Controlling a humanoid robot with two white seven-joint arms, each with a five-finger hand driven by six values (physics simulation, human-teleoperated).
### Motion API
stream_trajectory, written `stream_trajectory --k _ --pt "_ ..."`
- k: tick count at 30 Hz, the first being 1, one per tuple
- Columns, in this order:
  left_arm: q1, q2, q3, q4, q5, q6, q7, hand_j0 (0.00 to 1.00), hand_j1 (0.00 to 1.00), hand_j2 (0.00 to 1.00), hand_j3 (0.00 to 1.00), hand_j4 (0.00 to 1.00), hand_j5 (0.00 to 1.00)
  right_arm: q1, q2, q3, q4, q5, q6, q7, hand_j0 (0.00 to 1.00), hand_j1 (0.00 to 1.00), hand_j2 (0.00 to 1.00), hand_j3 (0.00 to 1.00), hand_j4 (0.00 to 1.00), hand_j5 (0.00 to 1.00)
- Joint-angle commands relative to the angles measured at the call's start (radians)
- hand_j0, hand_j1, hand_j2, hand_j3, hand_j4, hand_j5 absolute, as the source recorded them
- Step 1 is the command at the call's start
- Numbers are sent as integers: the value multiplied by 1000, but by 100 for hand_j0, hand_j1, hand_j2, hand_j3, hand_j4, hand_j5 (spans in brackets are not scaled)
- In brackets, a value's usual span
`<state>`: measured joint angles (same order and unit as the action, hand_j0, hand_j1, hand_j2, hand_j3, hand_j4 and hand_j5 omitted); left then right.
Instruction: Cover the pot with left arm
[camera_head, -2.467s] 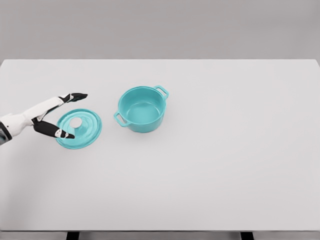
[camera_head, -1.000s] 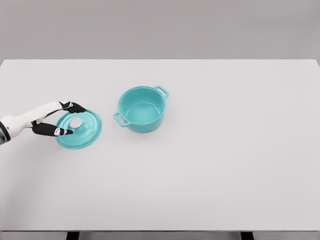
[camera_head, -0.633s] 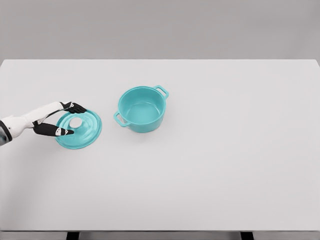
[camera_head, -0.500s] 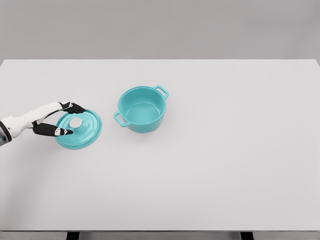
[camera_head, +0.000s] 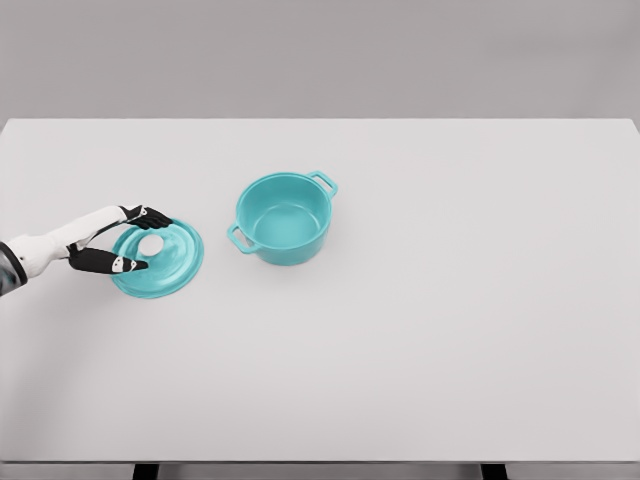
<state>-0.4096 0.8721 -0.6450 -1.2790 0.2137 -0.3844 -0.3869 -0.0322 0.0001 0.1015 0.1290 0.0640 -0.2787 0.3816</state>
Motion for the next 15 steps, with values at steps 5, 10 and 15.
stream_trajectory --k 5,10,15 --pt "2 1 1 0 6 1 0 75 75 75 75 75 75 -2 0 0 0 0 0 0 100 100 100 100 100 100" --pt "3 2 1 0 6 1 0 75 75 75 75 75 75 -2 0 0 0 0 0 0 100 100 100 100 100 100" --pt "3 1 1 6 6 1 0 73 73 73 73 73 73 0 0 0 1 0 0 0 100 100 100 100 100 100"
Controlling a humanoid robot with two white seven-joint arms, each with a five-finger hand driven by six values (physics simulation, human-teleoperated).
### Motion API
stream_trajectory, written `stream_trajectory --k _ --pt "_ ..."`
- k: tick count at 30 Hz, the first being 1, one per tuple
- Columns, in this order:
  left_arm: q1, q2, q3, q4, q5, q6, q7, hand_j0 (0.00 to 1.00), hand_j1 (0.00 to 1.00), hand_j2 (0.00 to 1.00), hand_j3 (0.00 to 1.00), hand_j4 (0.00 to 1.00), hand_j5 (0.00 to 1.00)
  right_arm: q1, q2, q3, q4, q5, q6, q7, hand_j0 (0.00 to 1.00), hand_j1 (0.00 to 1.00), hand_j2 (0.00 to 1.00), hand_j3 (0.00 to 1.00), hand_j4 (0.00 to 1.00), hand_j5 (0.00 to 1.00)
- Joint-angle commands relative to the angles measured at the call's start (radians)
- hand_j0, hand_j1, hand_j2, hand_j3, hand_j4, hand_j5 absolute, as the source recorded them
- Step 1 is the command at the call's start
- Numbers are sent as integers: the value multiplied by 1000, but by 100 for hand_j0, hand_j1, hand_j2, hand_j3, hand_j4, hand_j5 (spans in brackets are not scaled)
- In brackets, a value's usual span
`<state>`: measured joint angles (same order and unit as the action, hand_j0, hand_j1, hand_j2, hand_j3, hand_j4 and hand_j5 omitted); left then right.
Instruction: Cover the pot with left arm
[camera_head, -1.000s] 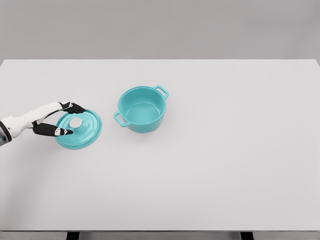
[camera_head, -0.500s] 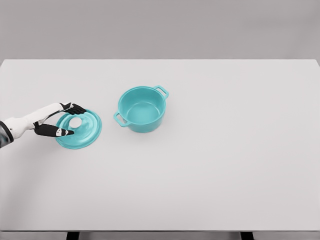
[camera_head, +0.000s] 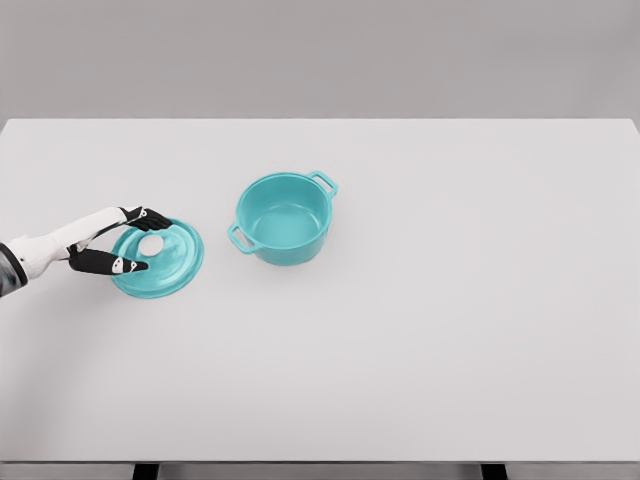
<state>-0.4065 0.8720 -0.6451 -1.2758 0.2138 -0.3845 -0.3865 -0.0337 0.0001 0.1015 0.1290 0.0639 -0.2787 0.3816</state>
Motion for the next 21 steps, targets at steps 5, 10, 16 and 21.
stream_trajectory --k 5,10,16,21 --pt "3 2 -1 3 6 0 2 69 69 69 69 69 69 2 0 0 0 1 0 0 100 100 100 100 100 100" --pt "6 -1 -4 10 6 -7 17 66 66 66 66 66 66 0 0 0 1 1 0 0 100 100 100 100 100 100" --pt "9 -2 -22 12 4 -10 35 63 63 63 63 63 63 0 0 0 0 1 0 0 100 100 100 100 100 100" --pt "9 -8 -27 15 4 -10 35 62 62 62 62 62 62 2 0 0 0 1 0 0 100 100 100 100 100 100"
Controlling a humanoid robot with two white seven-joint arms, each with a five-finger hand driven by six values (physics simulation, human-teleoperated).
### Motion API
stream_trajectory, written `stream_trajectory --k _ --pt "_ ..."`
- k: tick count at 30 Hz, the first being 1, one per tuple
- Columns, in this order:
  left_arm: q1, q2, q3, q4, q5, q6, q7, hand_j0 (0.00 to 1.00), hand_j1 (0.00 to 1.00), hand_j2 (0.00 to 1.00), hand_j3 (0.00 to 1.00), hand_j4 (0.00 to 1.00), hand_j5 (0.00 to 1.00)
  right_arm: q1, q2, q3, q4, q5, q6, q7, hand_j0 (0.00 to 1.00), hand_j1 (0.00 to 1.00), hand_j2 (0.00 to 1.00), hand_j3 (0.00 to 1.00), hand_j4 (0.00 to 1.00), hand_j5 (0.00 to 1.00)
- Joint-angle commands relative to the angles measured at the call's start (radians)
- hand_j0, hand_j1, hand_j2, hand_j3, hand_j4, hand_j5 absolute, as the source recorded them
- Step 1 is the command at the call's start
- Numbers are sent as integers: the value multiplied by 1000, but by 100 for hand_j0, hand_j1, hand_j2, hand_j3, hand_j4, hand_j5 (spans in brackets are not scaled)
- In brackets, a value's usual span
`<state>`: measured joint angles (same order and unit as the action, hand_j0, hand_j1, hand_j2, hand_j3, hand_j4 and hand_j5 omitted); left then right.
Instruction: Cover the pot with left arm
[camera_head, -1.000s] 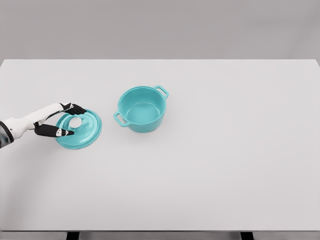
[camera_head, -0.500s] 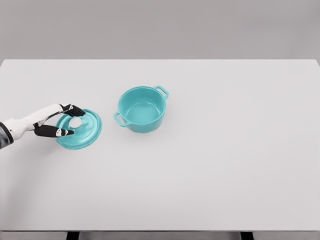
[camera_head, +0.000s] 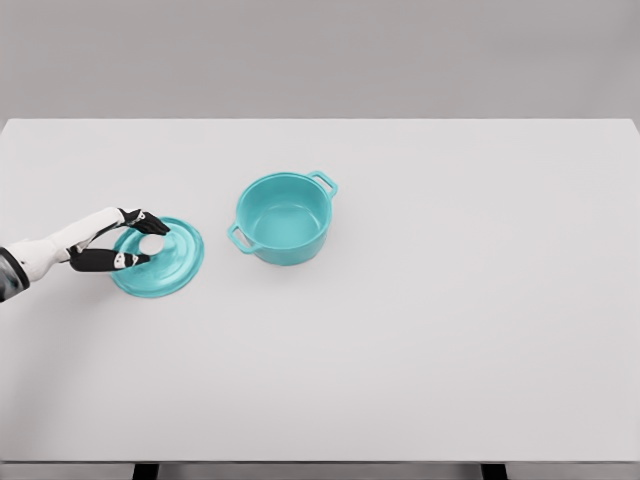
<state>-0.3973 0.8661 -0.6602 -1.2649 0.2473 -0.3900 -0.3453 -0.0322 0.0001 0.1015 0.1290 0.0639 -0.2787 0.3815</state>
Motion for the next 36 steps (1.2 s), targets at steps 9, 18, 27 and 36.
stream_trajectory --k 9,18,27,36 --pt "0 1 -21 -1 -26 -7 -6 52 52 52 52 52 52 -2 0 0 0 0 0 0 100 100 100 100 100 100" --pt "-6 16 -9 -42 -8 -10 -8 51 51 51 51 51 51 0 0 0 0 0 0 0 100 100 100 100 100 100" --pt "-25 73 -4 -70 49 -9 -9 51 51 51 51 51 51 -2 0 0 0 0 0 0 100 100 100 100 100 100" --pt "-28 68 65 -87 40 -13 -9 49 49 49 49 49 49 0 0 0 0 0 0 0 100 100 100 100 100 100"
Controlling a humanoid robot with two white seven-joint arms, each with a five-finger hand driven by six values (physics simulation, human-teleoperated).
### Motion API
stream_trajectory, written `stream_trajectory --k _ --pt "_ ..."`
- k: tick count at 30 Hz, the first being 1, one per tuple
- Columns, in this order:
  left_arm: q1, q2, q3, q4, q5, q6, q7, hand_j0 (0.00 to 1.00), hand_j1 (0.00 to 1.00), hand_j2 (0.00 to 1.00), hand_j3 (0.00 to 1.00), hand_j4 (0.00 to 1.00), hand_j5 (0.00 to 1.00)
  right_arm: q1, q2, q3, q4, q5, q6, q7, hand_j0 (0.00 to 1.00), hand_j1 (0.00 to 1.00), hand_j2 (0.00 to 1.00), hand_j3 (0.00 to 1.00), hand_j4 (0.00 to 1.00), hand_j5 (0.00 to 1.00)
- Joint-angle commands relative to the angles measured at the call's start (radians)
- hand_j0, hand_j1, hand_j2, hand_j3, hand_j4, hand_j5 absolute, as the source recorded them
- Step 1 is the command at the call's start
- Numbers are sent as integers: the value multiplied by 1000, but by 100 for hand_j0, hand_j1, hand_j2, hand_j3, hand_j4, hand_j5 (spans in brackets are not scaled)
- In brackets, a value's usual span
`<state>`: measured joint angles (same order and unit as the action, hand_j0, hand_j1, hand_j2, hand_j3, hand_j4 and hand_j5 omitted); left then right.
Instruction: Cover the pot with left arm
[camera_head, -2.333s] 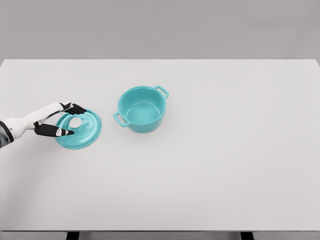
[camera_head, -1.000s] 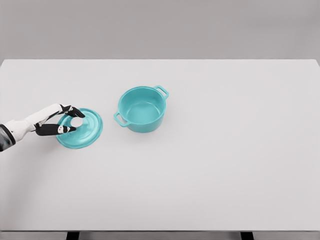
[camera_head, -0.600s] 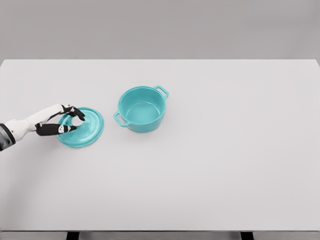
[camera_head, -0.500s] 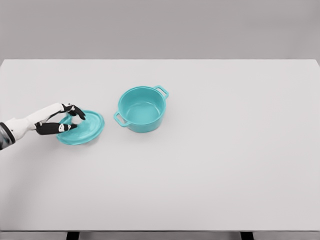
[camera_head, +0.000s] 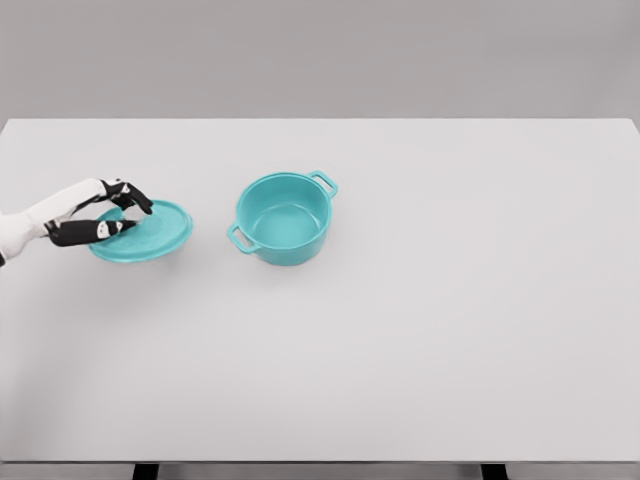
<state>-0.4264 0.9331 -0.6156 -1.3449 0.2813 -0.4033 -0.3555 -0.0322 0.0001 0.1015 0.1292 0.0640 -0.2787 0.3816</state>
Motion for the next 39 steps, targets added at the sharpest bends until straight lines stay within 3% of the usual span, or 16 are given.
stream_trajectory --k 1,14,18,25,31,39 --pt "0 -2 25 -11 4 0 1 49 49 49 49 49 49 0 0 0 0 0 0 0 100 100 100 100 100 100" --pt "8 -88 112 -34 -4 -26 26 49 49 49 49 49 49 0 0 0 0 0 0 0 100 100 100 100 100 100" --pt "17 -157 168 -40 -91 -28 29 49 49 49 49 49 49 -2 0 0 0 0 0 0 100 100 100 100 100 100" --pt "18 -215 186 -42 -182 -28 70 49 49 49 49 49 49 0 0 0 0 0 0 0 100 100 100 100 100 100" --pt "32 -287 224 -51 -310 -25 104 48 48 48 48 48 48 0 0 0 0 0 0 0 100 100 100 100 100 100" --pt "34 -369 228 -53 -399 -22 112 48 48 48 48 48 48 0 0 0 0 0 0 0 100 100 100 100 100 100"
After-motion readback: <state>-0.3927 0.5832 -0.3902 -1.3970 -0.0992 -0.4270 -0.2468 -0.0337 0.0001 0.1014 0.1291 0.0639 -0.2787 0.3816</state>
